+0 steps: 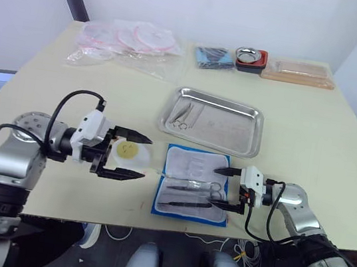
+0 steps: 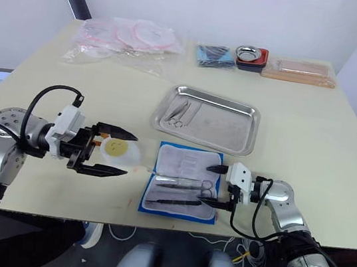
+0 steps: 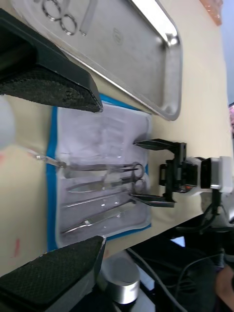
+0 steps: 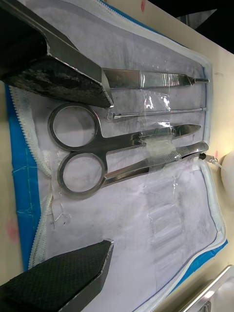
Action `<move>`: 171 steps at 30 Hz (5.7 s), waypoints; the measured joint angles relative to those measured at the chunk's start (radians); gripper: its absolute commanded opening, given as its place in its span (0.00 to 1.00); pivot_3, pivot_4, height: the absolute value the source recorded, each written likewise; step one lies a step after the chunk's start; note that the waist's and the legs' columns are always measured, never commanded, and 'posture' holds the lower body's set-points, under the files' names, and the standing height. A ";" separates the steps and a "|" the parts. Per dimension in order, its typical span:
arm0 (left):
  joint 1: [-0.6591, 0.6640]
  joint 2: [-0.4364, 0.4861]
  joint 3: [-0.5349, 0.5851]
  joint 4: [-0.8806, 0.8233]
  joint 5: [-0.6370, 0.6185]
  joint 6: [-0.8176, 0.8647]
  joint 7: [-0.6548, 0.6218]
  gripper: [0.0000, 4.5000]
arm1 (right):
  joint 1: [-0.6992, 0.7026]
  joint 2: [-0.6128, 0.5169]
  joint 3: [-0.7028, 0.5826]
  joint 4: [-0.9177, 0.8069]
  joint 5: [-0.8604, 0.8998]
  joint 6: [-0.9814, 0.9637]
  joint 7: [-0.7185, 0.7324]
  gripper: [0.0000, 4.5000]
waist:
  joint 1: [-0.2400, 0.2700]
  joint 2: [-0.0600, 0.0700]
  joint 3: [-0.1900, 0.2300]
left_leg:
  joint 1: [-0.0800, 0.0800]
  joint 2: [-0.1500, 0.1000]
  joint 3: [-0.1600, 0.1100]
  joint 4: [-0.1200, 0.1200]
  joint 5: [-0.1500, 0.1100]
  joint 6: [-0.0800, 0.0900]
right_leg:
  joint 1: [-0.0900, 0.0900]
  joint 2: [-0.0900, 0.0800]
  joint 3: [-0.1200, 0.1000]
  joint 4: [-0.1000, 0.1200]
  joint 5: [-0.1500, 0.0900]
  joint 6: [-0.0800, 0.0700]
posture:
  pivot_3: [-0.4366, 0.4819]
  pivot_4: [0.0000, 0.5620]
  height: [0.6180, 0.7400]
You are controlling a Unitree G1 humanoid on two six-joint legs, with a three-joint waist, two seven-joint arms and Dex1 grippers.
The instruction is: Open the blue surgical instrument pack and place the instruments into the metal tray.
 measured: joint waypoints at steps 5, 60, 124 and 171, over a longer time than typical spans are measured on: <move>0.002 0.030 -0.008 -0.001 -0.031 -0.009 -0.001 0.95 | 0.000 0.000 0.000 0.003 0.000 -0.008 0.000 1.00 | 0.000 0.000 0.000 | 0.000 0.000 0.001 0.000 -0.001 -0.002 | -0.001 -0.002 -0.001 0.000 0.000 0.000 | 0.48 0.27 1.00; -0.235 -0.365 -0.322 0.494 0.418 -0.533 0.166 0.63 | 0.004 -0.003 -0.001 -0.004 0.000 -0.009 -0.006 1.00 | 0.005 -0.001 0.000 | -0.001 0.000 0.004 -0.001 0.000 0.001 | -0.003 -0.007 -0.010 0.000 0.000 0.000 | 0.48 0.27 1.00; -0.220 -0.251 -0.363 0.161 0.410 -0.008 0.137 0.01 | 0.006 0.001 -0.001 -0.007 0.000 -0.009 -0.010 1.00 | 0.003 -0.003 0.002 | -0.002 0.001 -0.001 -0.001 0.000 0.000 | -0.003 -0.010 -0.019 0.000 0.000 0.000 | 0.48 0.27 1.00; -0.308 -0.299 -0.210 -0.097 0.265 0.507 0.561 0.01 | 0.000 0.015 0.001 -0.008 -0.002 -0.010 -0.011 1.00 | 0.004 -0.012 0.006 | -0.003 0.000 0.004 -0.006 0.000 0.000 | -0.010 -0.014 -0.039 -0.001 0.000 0.001 | 0.48 0.27 1.00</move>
